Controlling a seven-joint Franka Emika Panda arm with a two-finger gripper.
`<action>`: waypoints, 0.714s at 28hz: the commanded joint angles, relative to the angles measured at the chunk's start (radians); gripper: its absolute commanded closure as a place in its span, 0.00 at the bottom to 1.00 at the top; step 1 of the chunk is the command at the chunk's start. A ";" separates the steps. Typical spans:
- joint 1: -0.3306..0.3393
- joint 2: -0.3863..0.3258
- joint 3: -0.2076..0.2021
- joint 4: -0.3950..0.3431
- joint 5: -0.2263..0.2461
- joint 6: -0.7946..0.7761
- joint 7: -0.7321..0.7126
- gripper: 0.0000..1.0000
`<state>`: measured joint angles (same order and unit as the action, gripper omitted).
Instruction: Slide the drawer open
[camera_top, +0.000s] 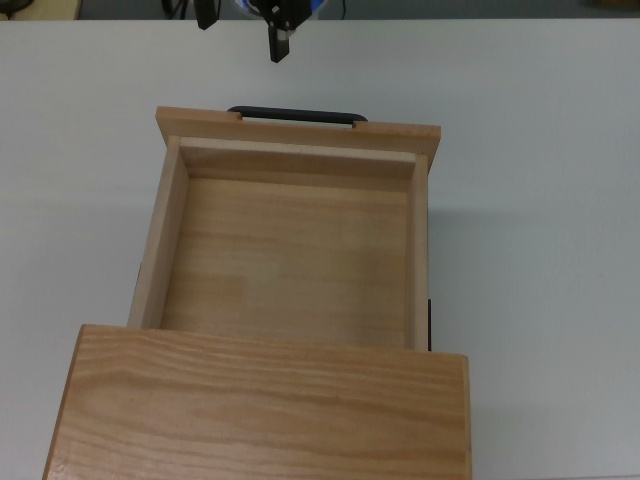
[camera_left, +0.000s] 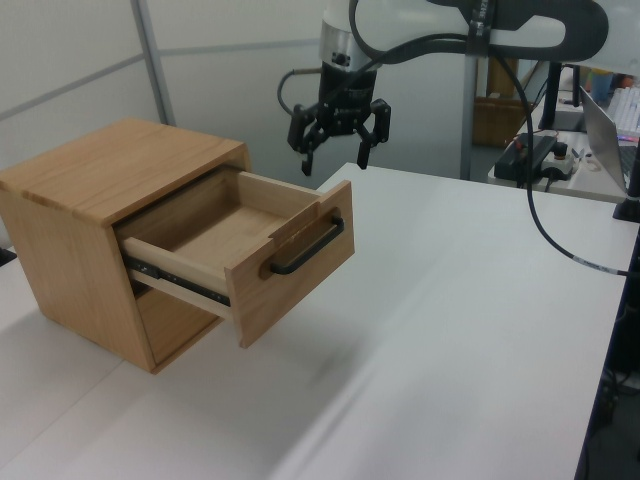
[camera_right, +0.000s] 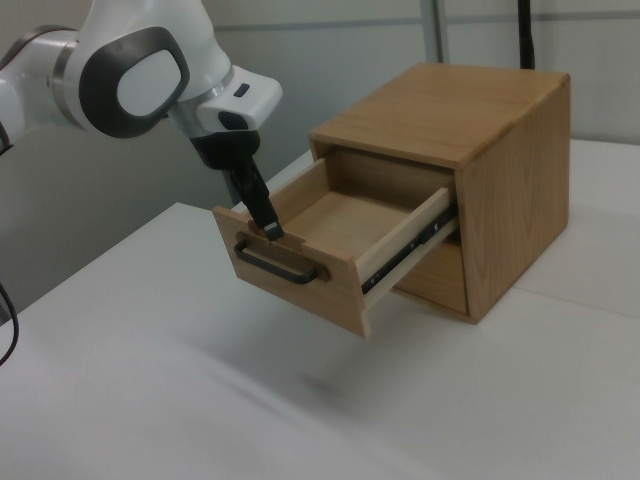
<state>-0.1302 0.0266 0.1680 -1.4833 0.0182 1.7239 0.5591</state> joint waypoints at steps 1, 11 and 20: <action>-0.005 -0.004 -0.001 -0.005 -0.007 -0.043 -0.191 0.00; -0.003 -0.005 -0.002 -0.005 -0.014 -0.087 -0.559 0.00; 0.000 0.004 0.004 -0.011 -0.115 -0.168 -0.746 0.00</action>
<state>-0.1300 0.0321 0.1683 -1.4849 -0.0530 1.6108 -0.1046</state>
